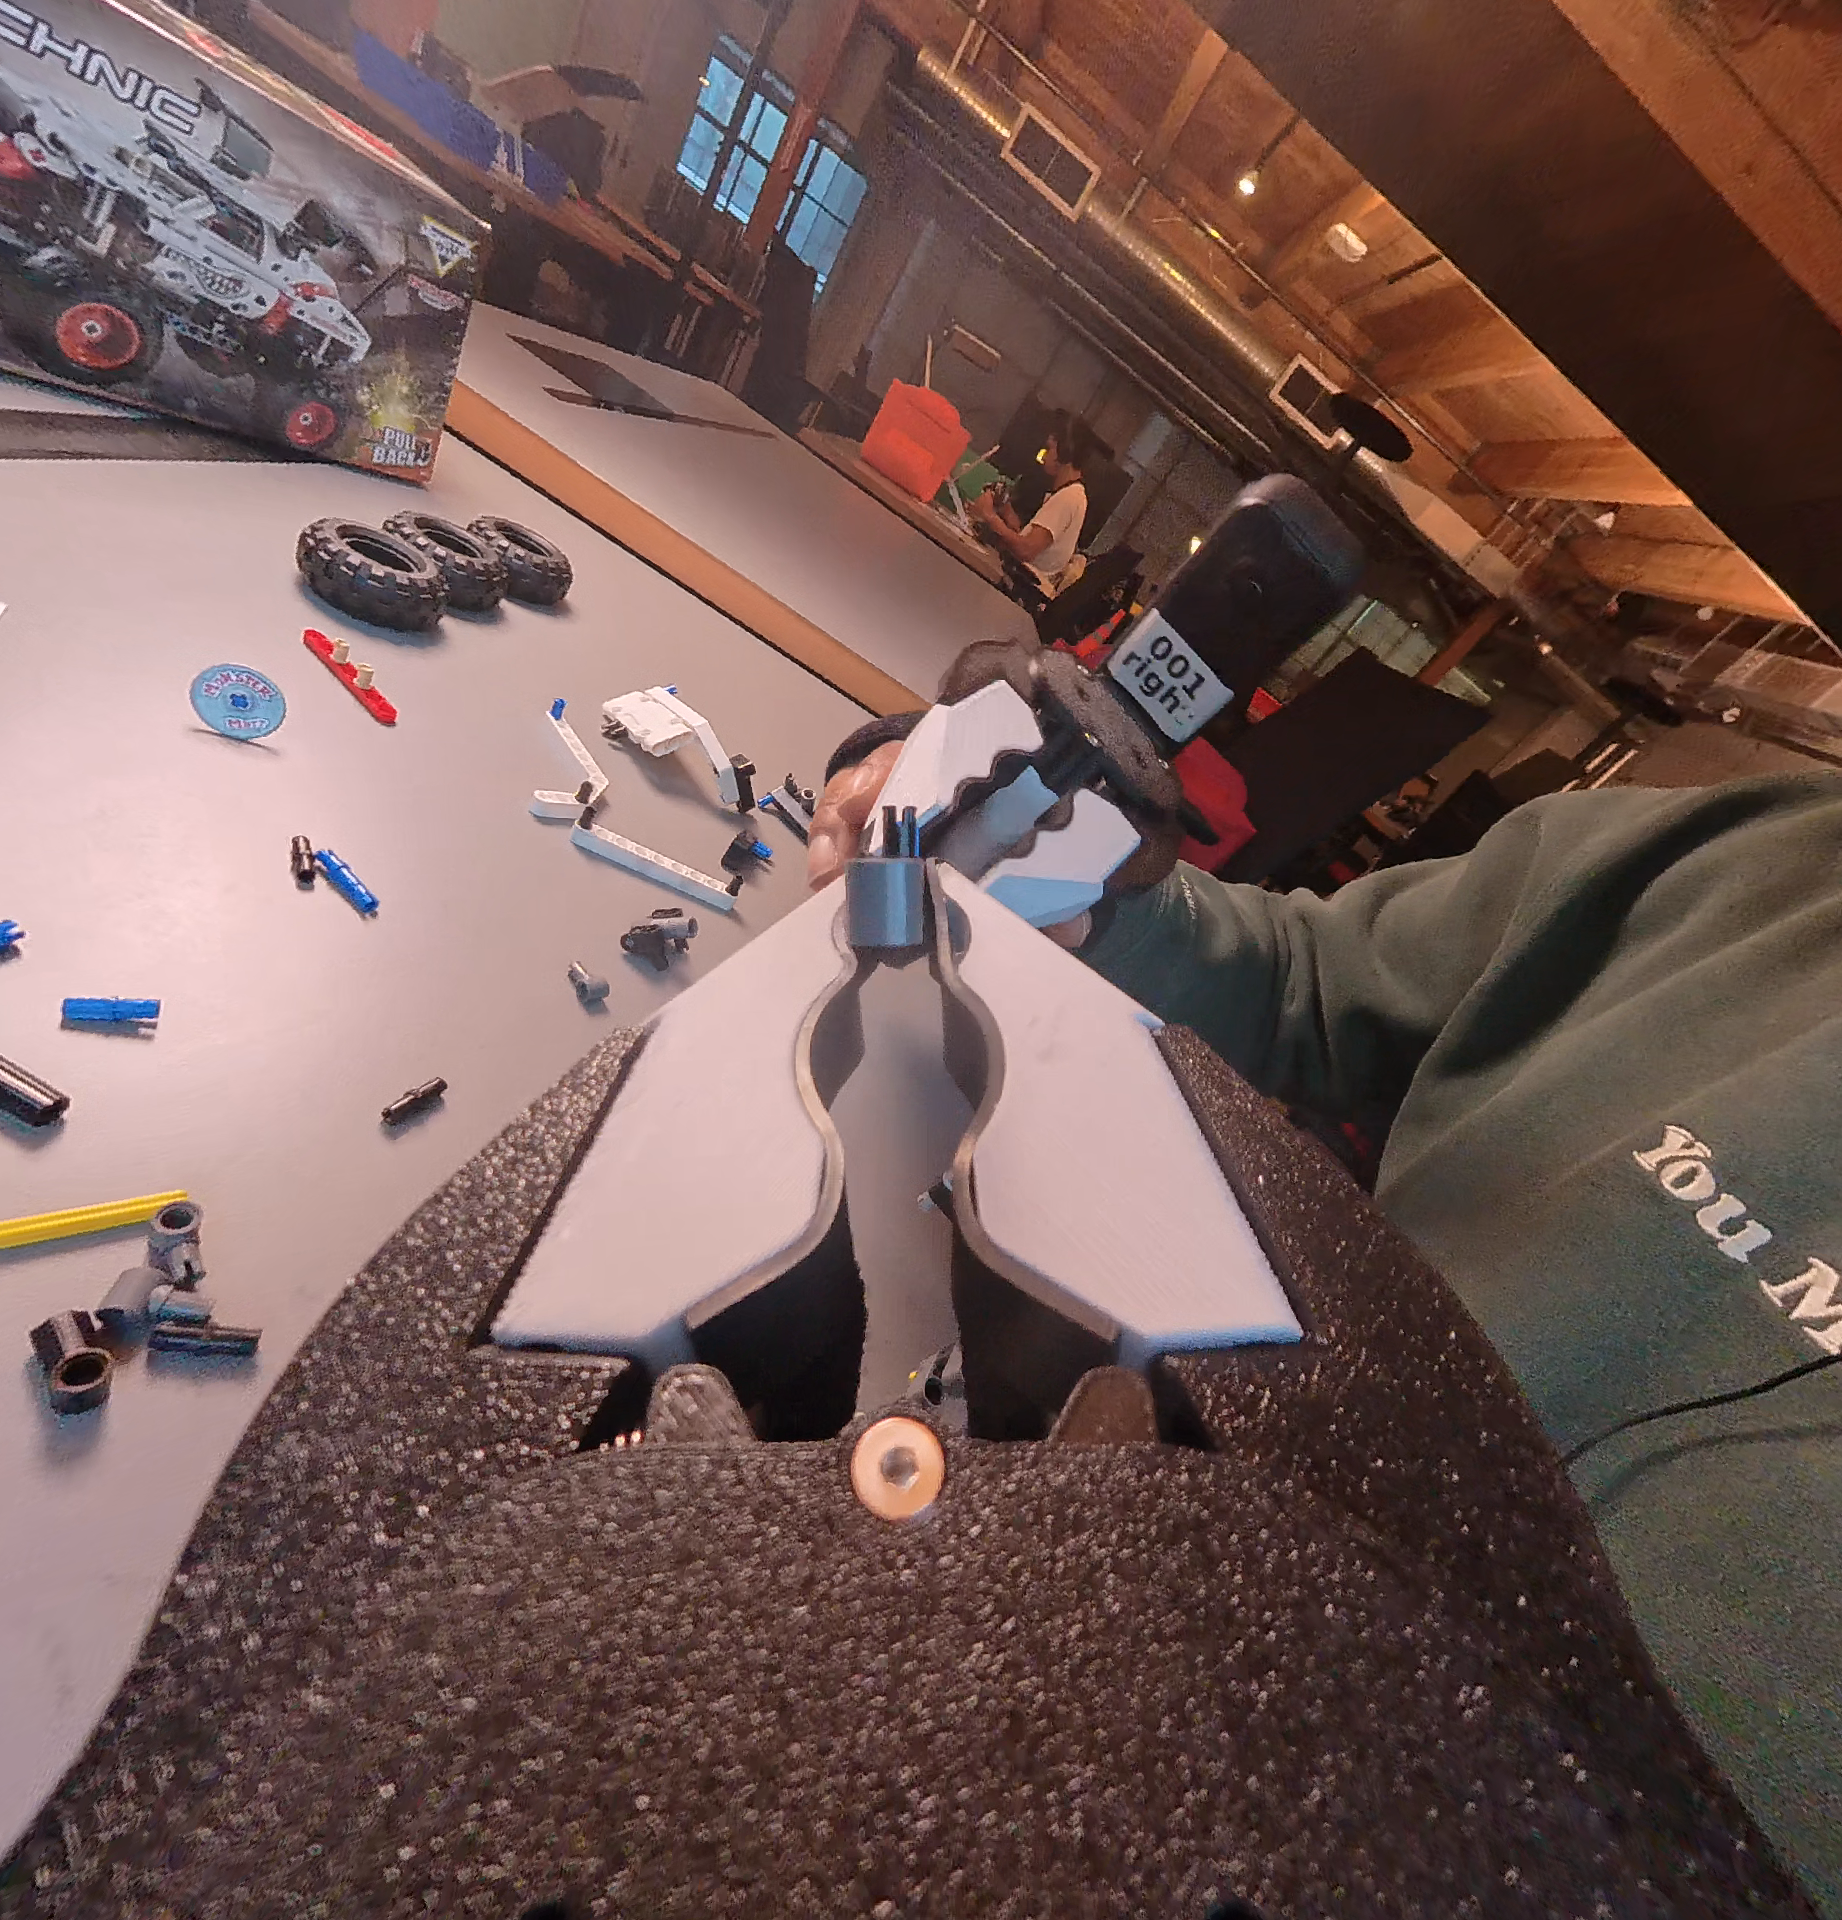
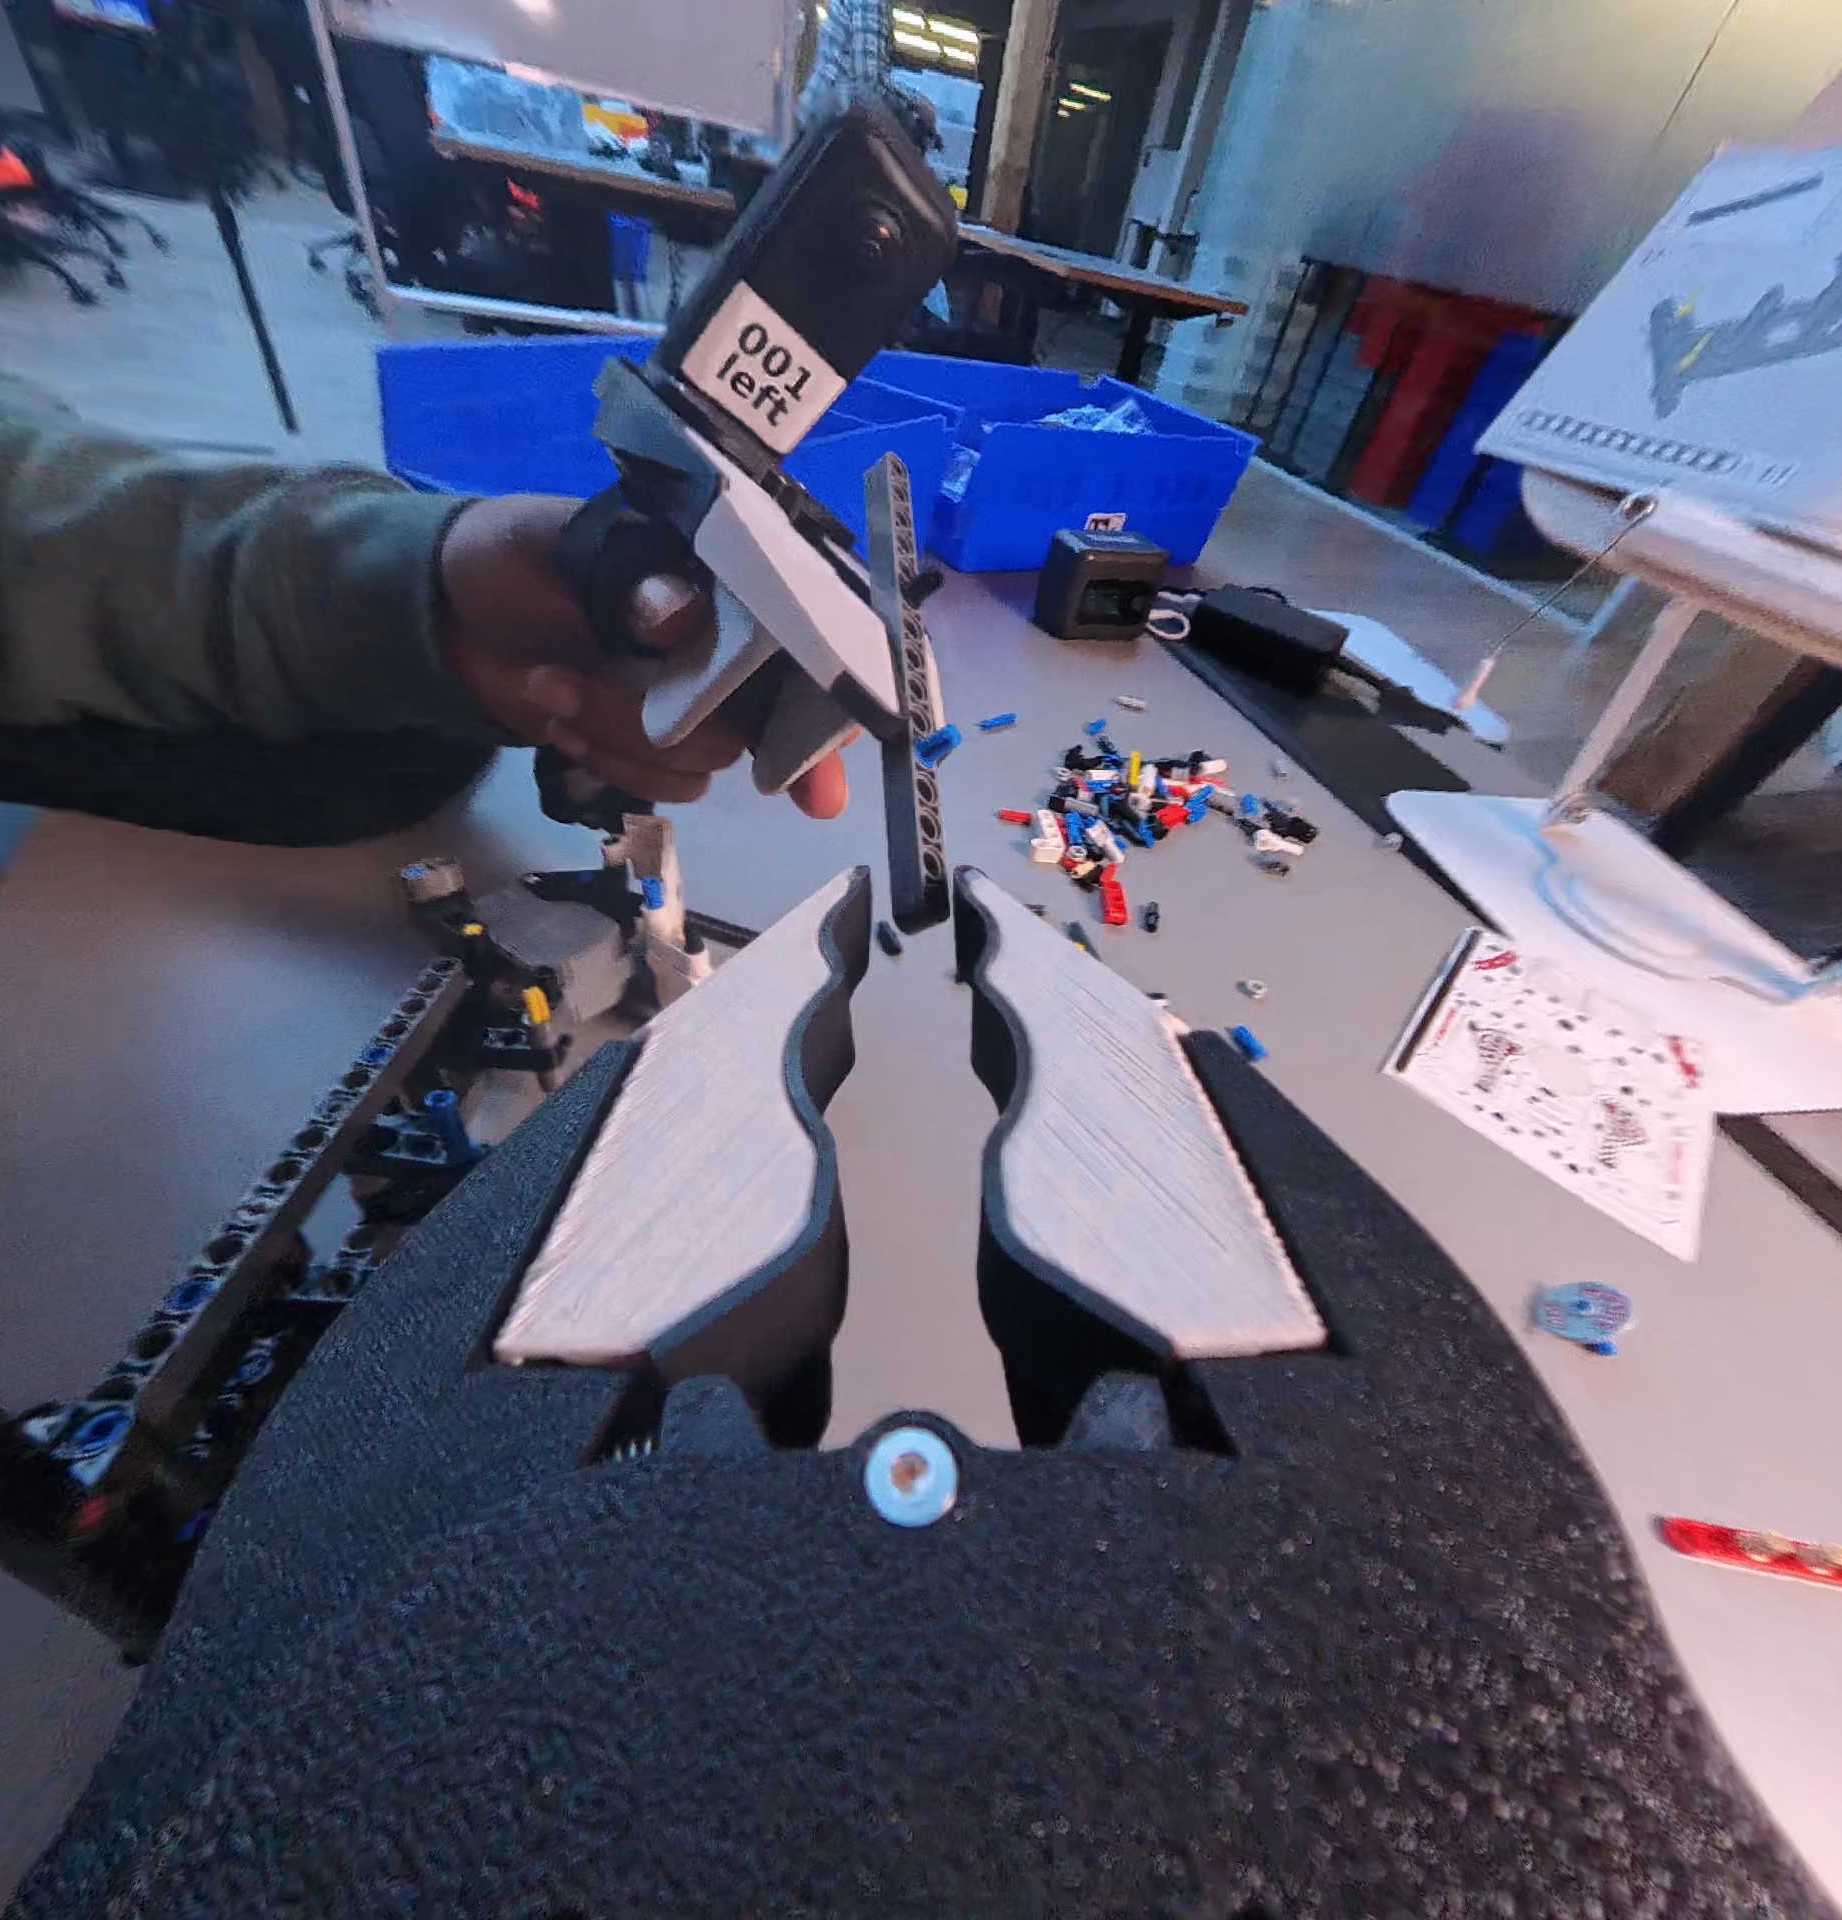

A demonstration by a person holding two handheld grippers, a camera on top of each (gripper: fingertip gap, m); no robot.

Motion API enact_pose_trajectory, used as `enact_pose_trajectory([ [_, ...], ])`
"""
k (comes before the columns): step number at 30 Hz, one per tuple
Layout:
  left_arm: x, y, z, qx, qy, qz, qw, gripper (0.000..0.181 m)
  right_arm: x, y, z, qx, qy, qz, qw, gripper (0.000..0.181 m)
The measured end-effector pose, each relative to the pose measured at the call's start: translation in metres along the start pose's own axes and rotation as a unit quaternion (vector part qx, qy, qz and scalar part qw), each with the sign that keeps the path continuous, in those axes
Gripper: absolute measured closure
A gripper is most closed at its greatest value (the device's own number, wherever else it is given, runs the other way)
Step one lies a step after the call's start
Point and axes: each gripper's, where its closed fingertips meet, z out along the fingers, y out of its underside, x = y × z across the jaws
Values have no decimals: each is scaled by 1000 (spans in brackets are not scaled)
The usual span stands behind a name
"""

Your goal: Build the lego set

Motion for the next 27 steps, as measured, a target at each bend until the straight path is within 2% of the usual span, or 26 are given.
enact_pose_trajectory([
  [2, -1, 0, -1, 1, 3, -9, 1000, 174, -2, 1, 4, -12, 23, -50, 998, 157],
  [4, 0, 2, -1, -4, 7, -2, 1000, 174, -8, -3, 5, -6, 20, -64, 998, 157],
  [7, 4, 7, 1, -24, 4, 56, 998, 174, -6, -14, -1, 30, -9, 11, 999, 161],
  [11, 8, 18, 3, -66, -10, 147, 987, 173, -13, -22, -10, 61, -88, 125, 986, 168],
  [16, 19, 25, 8, -84, -1, 193, 978, 173, -23, -15, -6, 43, -111, 130, 984, 170],
  [19, 23, 27, 9, -88, 3, 205, 975, 173, -26, -16, -6, 47, -119, 136, 982, 177],
  [27, 29, 27, 8, -82, 11, 225, 971, 174, -31, -18, -8, 53, -144, 152, 976, 177],
])
